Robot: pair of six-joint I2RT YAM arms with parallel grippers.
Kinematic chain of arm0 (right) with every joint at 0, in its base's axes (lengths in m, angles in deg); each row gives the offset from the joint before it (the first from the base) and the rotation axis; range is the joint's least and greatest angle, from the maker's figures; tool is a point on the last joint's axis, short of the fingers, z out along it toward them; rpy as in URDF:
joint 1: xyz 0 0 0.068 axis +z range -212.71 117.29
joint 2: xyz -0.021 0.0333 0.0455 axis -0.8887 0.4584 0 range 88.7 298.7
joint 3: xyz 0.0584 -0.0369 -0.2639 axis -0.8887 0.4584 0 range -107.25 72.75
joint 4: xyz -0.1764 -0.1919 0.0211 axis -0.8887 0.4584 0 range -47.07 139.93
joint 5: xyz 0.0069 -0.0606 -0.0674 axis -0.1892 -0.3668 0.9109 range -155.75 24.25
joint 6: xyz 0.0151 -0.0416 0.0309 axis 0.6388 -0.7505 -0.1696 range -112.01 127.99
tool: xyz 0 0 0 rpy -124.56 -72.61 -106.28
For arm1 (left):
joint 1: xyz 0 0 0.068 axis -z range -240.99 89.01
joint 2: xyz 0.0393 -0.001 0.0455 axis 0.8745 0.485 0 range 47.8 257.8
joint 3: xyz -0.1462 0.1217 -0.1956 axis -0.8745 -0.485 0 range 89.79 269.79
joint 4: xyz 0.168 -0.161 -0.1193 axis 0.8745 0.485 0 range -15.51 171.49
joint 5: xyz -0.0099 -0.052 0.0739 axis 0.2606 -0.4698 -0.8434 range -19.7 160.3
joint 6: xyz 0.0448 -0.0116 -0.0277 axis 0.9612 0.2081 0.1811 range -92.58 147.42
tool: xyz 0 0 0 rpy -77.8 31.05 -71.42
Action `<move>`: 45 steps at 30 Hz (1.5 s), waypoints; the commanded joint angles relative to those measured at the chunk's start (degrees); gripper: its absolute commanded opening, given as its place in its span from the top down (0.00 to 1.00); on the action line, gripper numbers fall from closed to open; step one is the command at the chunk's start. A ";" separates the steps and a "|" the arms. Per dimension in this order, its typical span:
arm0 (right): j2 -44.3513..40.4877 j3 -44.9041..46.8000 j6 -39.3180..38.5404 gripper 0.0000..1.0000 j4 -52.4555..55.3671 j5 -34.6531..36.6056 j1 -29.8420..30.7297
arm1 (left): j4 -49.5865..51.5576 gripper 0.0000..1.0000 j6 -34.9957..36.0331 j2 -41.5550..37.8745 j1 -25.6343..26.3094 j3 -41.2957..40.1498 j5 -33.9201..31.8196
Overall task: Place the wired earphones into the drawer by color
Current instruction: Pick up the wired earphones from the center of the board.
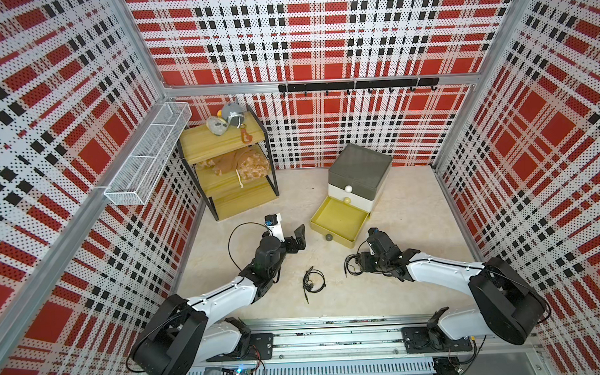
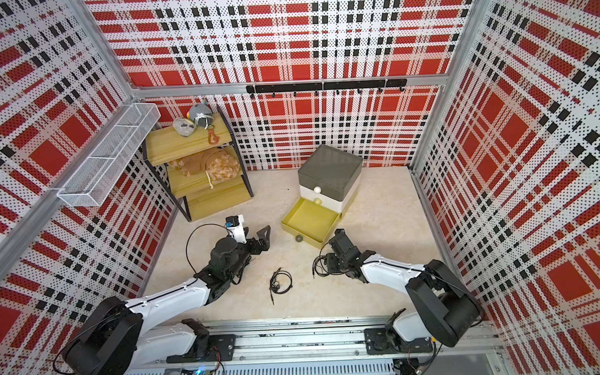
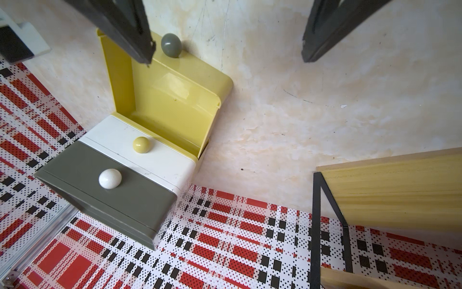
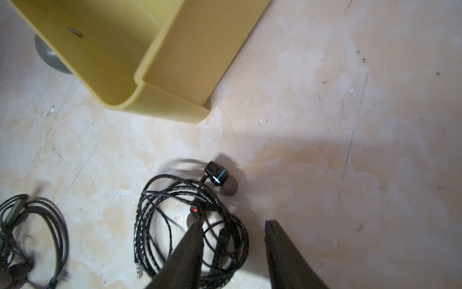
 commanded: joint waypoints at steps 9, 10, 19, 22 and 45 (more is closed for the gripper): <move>0.80 0.26 2.90 0.80 -1.86 2.21 1.77 | -1.93 0.01 0.16 0.62 -0.48 -0.21 0.65; 0.30 0.53 3.37 0.82 -1.85 2.79 2.12 | -2.05 0.01 0.09 0.47 -0.48 -0.32 0.55; -0.66 0.24 6.08 0.93 -0.63 6.42 4.60 | -2.67 0.01 0.29 -1.25 -0.57 -1.35 -0.42; -0.39 0.02 6.89 0.95 -0.17 7.88 5.84 | -3.08 0.01 -0.04 -2.05 -0.57 -1.77 -0.38; -10.13 -4.29 5.56 1.00 4.42 12.33 8.40 | -3.08 0.01 0.68 -3.86 -0.57 -2.76 -2.25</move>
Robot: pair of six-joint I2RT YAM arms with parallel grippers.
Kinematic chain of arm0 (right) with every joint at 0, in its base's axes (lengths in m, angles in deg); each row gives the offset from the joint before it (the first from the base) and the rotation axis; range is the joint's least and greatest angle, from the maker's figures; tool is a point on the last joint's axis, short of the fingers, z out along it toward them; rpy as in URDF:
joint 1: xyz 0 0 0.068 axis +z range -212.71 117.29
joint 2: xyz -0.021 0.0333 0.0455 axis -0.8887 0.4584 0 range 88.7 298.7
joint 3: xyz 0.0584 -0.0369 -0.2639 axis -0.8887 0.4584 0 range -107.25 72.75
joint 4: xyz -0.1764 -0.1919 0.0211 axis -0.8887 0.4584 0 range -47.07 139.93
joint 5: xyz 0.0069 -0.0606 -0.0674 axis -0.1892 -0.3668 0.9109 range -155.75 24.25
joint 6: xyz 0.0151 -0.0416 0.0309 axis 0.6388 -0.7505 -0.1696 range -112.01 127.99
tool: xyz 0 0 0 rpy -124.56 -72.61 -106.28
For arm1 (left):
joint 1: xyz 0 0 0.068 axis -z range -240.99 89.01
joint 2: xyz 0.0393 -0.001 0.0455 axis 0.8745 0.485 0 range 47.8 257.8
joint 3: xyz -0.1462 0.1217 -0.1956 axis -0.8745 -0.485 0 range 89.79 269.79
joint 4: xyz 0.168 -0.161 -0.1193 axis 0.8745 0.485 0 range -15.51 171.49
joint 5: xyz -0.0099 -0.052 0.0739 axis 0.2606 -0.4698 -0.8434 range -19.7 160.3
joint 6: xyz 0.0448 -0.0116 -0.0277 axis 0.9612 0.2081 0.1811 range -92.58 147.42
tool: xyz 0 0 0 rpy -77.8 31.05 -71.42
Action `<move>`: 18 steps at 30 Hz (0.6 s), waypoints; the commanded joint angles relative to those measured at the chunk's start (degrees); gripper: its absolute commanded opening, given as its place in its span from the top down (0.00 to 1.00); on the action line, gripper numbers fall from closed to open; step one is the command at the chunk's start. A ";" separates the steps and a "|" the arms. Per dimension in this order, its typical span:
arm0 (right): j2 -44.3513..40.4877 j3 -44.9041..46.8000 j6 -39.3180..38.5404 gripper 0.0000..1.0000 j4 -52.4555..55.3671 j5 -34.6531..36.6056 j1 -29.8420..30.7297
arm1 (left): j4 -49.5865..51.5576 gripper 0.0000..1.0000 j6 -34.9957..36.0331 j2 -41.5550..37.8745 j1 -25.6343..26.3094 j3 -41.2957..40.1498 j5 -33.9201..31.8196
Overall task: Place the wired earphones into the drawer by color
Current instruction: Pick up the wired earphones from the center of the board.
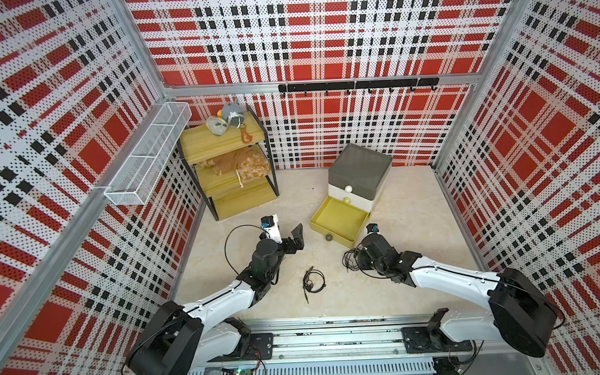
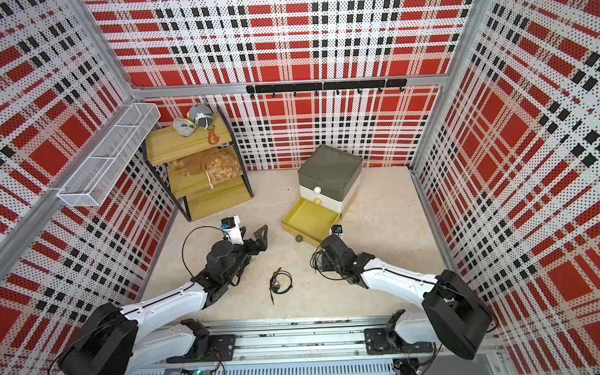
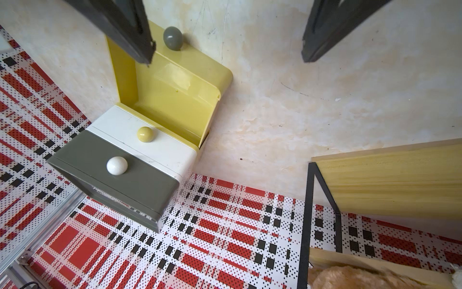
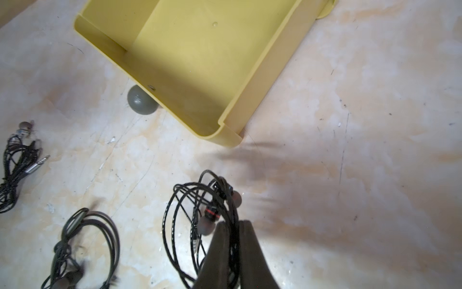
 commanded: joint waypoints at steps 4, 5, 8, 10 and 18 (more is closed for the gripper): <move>-4.25 -2.78 -0.36 1.00 1.67 1.86 0.71 | -1.08 0.01 0.77 -1.35 -0.55 -0.96 -1.03; -4.60 -3.25 -0.49 1.00 1.75 1.88 0.71 | -1.08 0.01 0.84 -1.45 -0.55 -0.97 -1.01; -4.72 -5.03 -0.76 1.00 2.11 2.14 0.71 | -1.07 0.01 0.86 -1.51 -0.55 -0.96 -1.01; -4.38 -6.31 -0.49 1.00 2.46 2.67 0.72 | -1.12 0.01 0.85 -1.59 -0.55 -0.96 -0.88; -1.99 -11.54 0.21 1.00 2.29 8.25 0.71 | -1.08 0.01 0.86 -1.94 -0.55 -0.97 -0.80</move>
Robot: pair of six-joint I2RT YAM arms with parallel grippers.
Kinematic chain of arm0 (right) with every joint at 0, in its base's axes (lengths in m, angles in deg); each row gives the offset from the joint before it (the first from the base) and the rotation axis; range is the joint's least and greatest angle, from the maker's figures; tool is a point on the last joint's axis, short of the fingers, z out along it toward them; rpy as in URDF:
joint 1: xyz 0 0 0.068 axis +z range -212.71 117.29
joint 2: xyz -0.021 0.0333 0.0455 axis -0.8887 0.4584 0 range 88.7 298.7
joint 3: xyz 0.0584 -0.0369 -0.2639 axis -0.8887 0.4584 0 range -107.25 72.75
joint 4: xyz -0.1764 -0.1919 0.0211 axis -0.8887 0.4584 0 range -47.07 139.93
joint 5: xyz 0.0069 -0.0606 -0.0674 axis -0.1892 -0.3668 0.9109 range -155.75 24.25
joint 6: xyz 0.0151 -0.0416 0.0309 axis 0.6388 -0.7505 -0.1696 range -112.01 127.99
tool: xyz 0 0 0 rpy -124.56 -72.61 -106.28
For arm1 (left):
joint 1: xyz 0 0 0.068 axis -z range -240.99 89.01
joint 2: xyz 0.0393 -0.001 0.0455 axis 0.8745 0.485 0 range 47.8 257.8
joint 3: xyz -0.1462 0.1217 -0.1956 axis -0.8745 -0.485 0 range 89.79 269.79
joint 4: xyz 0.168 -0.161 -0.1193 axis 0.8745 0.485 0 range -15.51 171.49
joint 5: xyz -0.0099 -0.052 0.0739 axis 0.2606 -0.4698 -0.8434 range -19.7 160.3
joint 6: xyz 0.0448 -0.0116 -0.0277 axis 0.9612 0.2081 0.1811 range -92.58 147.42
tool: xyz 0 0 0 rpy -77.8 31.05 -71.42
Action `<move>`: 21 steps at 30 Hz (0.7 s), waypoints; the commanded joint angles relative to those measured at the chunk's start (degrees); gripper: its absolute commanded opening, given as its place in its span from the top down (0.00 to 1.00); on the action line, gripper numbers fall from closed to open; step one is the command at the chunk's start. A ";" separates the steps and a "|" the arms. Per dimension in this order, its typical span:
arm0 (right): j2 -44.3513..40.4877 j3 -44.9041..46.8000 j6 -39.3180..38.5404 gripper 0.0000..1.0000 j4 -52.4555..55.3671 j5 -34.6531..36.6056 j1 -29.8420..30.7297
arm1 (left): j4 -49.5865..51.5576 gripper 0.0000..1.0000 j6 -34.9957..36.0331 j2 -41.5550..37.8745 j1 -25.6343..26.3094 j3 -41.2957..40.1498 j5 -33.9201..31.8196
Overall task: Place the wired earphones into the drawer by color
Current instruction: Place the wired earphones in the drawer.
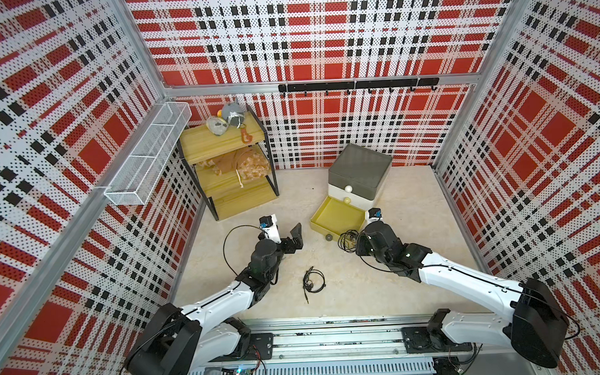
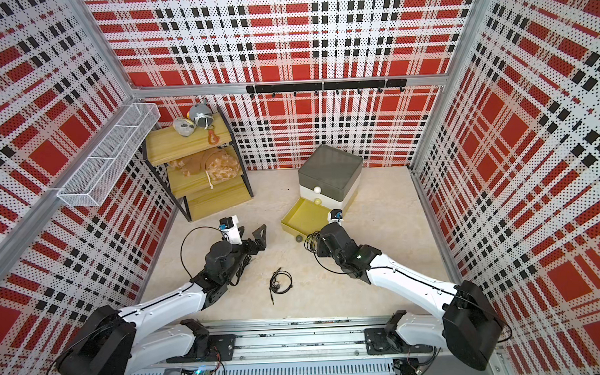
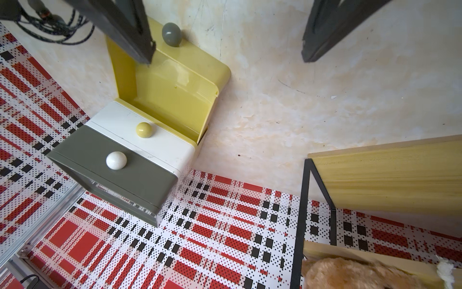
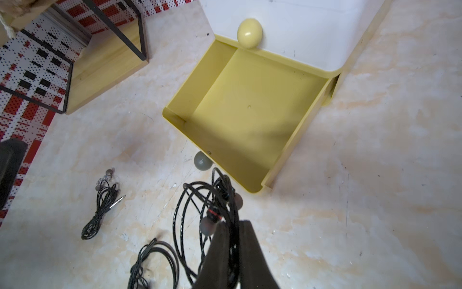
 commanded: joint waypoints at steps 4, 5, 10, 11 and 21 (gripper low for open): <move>4.41 -5.63 -0.58 1.00 0.06 7.27 0.10 | -1.09 0.01 0.79 -0.87 -0.35 -0.72 -0.12; 5.34 -6.52 -0.80 1.00 0.06 7.72 -0.06 | -1.02 0.01 0.81 -0.92 -0.35 -0.73 -0.18; 10.56 -10.85 -0.82 1.00 -0.28 9.24 -1.21 | -1.08 0.01 0.99 -1.21 -0.44 -0.79 -0.37; 11.48 -11.38 -0.87 1.00 -0.61 9.16 -1.51 | -1.03 0.01 0.99 -1.22 -0.44 -0.82 -0.46; 20.46 -14.66 -0.71 1.00 -4.30 6.81 -4.95 | -1.02 0.01 0.99 -1.65 -0.46 -0.94 -0.38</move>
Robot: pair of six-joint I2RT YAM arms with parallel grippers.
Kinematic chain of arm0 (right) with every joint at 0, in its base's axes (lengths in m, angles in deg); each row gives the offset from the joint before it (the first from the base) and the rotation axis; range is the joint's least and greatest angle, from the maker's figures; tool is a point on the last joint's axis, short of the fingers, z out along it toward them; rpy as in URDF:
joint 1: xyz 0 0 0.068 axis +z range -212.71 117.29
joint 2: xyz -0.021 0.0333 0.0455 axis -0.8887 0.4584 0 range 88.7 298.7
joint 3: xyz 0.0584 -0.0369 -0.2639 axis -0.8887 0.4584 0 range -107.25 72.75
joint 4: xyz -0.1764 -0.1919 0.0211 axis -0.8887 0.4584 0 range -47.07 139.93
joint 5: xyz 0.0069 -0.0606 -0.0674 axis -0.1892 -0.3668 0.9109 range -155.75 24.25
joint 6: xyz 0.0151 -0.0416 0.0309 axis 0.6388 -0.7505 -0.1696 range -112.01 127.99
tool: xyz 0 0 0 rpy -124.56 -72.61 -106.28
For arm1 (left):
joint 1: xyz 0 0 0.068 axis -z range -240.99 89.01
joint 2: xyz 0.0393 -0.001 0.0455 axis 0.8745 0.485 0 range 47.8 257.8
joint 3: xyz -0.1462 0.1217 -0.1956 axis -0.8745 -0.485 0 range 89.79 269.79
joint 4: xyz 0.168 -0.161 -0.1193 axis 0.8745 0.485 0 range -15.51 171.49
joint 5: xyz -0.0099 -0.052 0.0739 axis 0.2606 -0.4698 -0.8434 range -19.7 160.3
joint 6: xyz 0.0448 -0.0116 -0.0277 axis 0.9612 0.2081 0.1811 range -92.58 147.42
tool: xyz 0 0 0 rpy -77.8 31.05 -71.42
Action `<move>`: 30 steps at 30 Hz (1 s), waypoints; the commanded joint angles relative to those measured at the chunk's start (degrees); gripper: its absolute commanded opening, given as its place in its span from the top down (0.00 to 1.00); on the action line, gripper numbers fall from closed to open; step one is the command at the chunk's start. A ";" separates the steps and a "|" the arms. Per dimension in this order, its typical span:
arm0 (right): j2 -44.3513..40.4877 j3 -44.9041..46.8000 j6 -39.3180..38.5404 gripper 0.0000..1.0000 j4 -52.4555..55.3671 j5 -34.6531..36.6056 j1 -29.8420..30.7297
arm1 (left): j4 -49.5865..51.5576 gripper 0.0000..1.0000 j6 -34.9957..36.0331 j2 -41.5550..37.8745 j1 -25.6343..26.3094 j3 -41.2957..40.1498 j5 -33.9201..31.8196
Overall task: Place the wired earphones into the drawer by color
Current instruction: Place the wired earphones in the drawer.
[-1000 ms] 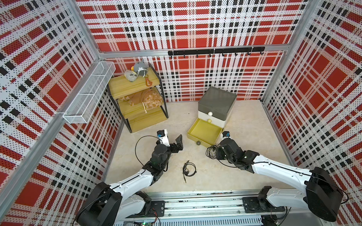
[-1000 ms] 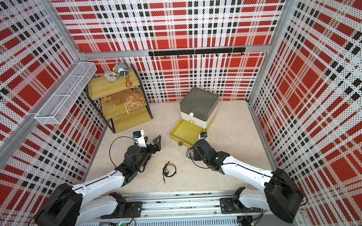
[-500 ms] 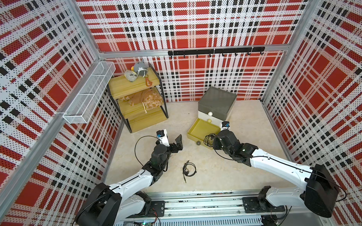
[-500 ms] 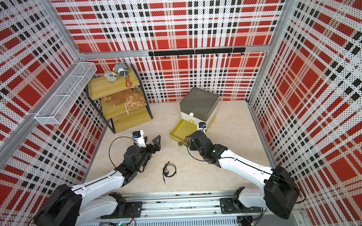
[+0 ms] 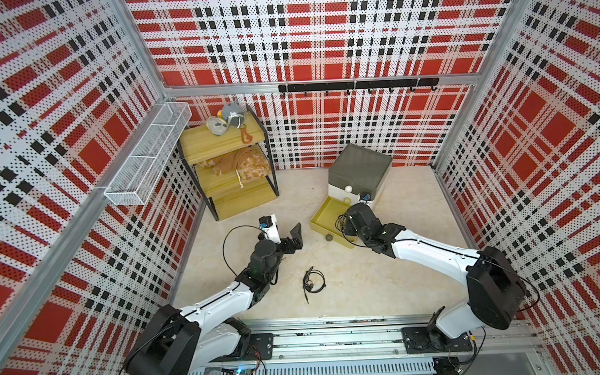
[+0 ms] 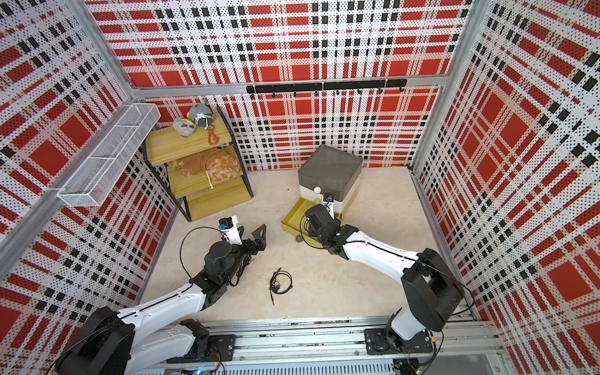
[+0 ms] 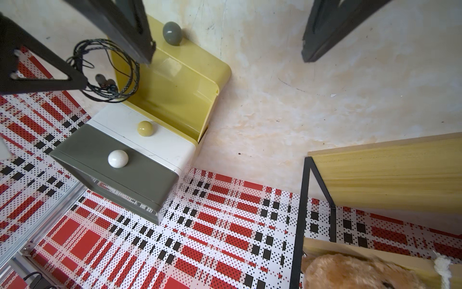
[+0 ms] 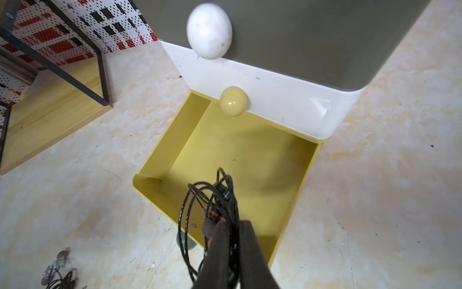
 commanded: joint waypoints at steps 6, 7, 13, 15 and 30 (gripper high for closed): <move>6.73 -2.89 0.03 1.00 -3.11 -1.88 -2.36 | -1.05 0.01 0.84 -1.33 -0.51 -0.99 -0.38; 7.40 -3.10 0.11 1.00 -3.31 -2.11 -2.50 | -1.06 0.01 0.84 -1.29 -0.51 -0.94 -0.43; 10.15 -4.38 0.30 1.00 -3.77 -2.47 -3.14 | -1.03 0.01 0.75 -2.03 -0.50 -1.07 -0.11; 10.77 -4.67 0.38 1.00 -3.86 -2.46 -3.31 | -1.03 0.01 0.75 -2.58 -0.51 -1.33 -0.18; 3.78 1.66 1.12 0.48 -5.69 -3.53 -3.36 | -0.97 0.01 1.10 -4.36 -0.58 -1.70 -0.40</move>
